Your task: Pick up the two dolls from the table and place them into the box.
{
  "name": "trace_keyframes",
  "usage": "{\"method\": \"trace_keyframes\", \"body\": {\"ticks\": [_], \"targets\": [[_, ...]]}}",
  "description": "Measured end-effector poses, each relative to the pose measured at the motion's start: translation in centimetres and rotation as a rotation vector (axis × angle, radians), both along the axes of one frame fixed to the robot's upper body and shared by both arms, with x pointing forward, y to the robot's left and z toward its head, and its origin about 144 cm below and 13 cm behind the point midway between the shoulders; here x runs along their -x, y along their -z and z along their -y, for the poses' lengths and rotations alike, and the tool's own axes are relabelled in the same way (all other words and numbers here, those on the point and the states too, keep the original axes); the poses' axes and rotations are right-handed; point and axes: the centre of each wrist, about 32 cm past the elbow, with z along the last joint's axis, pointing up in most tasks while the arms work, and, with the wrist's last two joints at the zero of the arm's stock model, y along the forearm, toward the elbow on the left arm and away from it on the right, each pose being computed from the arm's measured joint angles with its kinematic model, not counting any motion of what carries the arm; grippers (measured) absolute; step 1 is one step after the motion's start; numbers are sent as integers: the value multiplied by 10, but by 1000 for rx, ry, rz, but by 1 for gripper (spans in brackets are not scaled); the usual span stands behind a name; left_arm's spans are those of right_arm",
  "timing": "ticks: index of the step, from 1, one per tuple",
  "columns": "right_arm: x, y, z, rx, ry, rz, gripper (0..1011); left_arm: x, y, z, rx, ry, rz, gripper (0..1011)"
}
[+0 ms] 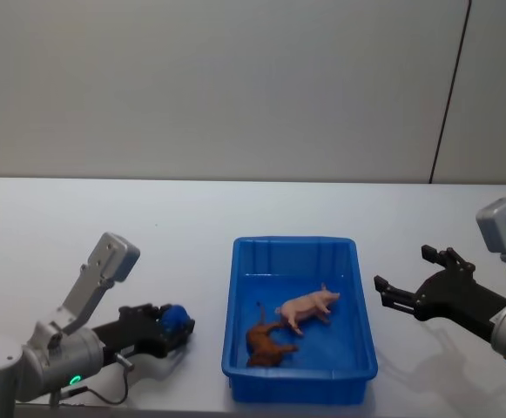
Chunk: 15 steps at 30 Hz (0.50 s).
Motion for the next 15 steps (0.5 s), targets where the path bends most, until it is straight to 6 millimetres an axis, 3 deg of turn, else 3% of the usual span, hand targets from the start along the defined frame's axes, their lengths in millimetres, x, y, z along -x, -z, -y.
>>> {"method": "trace_keyframes", "body": {"ticks": [15], "targets": [[0, 0, 0, 0, 0, 0, 1001, -16, -48, 19, -57, 76, 127, 407]]}}
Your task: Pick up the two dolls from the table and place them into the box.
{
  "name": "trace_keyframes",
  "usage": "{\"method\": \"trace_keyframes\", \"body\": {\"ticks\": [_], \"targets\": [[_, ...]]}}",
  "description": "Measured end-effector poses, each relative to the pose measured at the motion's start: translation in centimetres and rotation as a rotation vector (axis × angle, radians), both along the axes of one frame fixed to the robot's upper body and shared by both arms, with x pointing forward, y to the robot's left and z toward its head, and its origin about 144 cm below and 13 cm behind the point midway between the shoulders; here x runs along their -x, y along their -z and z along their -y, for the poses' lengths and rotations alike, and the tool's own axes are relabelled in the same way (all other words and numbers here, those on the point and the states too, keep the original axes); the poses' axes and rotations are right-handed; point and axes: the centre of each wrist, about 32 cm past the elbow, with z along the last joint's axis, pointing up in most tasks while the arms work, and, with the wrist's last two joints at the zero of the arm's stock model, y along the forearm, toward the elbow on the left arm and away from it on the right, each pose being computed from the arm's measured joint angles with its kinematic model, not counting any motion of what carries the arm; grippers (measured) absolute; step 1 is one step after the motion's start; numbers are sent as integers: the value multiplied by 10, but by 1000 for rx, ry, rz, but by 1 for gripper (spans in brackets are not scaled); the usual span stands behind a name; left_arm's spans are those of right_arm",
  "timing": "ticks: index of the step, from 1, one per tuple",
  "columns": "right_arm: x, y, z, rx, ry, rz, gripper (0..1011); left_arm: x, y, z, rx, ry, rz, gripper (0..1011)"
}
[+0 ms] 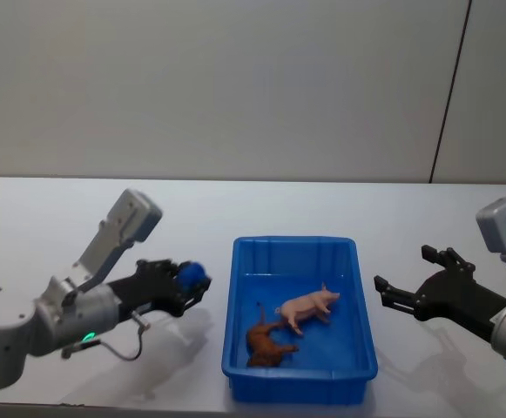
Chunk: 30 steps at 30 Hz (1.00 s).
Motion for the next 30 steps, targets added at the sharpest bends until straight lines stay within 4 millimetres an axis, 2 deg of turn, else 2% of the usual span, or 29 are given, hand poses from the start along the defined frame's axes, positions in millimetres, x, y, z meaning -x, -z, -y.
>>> {"method": "trace_keyframes", "body": {"ticks": [10, 12, 17, 20, 21, 25, 27, 28, 30], "targets": [[0, 0, 0, 0, 0, 0, 1001, -22, -12, 24, 29, 97, 78, 342], [0, 0, 0, 0, 0, 0, 1001, -27, -12, 29, 42, 119, 93, 363], [0, 0, 0, 0, 0, 0, 1001, -38, -12, 41, 63, 161, 114, 511], [0, 0, 0, 0, 0, 0, 1001, -44, -12, 48, 74, 183, 127, 659], [0, 0, 0, 0, 0, 0, 1001, -46, -12, 51, 79, 193, 132, 659], [0, 0, 0, 0, 0, 0, 1001, -51, -12, 57, 89, 213, 144, 797], [0, 0, 0, 0, 0, 0, 1001, -52, -13, 59, 91, 218, 148, 828], [0, 0, 0, 0, 0, 0, 1001, -53, -13, 60, 94, 223, 154, 886], [0, 0, 0, 0, 0, 0, 1001, -53, -14, 62, 97, 229, 163, 922]]}}
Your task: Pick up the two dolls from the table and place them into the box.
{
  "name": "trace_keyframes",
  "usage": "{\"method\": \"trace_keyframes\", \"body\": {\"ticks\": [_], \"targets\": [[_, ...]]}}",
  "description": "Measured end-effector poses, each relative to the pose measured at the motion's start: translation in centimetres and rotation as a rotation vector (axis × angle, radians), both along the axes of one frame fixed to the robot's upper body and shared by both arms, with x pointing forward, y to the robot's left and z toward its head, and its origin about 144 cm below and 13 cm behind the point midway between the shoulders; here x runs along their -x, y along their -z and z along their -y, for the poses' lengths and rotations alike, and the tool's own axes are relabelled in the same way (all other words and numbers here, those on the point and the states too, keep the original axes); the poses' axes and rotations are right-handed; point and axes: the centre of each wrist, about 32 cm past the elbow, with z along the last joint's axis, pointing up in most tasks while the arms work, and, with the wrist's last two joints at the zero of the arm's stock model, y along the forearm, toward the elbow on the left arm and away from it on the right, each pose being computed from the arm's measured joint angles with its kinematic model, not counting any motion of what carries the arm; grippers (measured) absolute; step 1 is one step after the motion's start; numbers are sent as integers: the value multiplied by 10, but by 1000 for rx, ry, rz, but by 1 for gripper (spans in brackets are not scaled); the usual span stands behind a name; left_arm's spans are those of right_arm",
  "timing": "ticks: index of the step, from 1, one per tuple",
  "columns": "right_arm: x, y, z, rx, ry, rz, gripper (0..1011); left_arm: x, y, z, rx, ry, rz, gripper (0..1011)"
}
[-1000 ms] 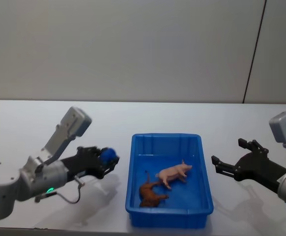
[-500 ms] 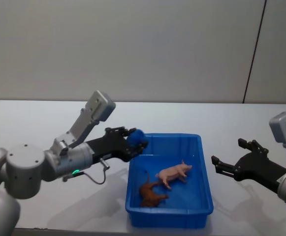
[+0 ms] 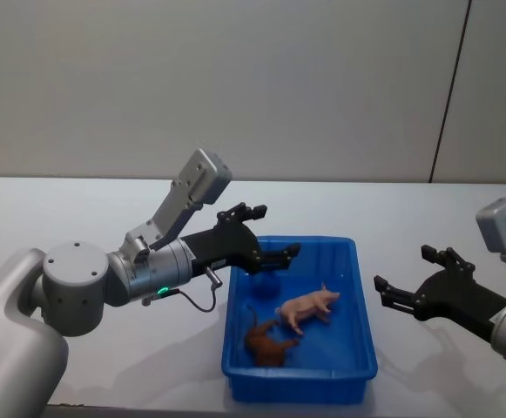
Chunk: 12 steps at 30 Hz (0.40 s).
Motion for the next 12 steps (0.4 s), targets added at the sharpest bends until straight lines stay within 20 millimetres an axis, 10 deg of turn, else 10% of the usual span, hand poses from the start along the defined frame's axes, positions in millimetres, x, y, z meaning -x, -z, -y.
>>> {"method": "trace_keyframes", "body": {"ticks": [12], "targets": [[0, 0, 0, 0, 0, 0, 1001, 11, -4, 1, 17, -2, 60, 1001]]}}
